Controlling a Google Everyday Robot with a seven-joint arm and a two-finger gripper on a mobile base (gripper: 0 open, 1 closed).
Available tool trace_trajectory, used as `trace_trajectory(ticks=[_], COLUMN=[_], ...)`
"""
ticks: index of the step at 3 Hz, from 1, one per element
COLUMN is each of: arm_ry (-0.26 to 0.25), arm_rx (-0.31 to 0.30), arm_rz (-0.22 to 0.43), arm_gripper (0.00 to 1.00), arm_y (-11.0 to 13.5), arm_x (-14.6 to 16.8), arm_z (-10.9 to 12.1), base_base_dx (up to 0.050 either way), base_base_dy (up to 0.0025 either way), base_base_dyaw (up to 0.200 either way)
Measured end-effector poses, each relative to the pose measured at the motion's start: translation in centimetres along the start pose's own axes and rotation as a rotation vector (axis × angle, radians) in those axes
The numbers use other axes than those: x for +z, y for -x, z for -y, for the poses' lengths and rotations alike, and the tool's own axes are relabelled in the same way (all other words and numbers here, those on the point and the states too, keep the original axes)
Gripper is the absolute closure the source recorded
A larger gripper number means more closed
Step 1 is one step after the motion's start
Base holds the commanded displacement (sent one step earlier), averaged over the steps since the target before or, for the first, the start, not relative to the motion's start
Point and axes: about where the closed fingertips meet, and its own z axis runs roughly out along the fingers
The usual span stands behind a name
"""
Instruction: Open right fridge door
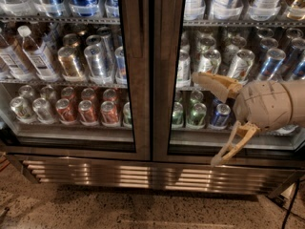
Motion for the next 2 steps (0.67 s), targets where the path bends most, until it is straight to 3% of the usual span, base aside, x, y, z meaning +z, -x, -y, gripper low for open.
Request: trace_trajectory(ticks=[2], arm_ry=[-0.004], arm_rx=[-0.099], arm_rz=[0.017], arm_gripper=[0.00], arm_y=[5.8], arm_x=[0.2], arm_z=[-0.6], base_base_dx=[0.000], base_base_dy=[0.00000], base_base_dyaw=[0.000])
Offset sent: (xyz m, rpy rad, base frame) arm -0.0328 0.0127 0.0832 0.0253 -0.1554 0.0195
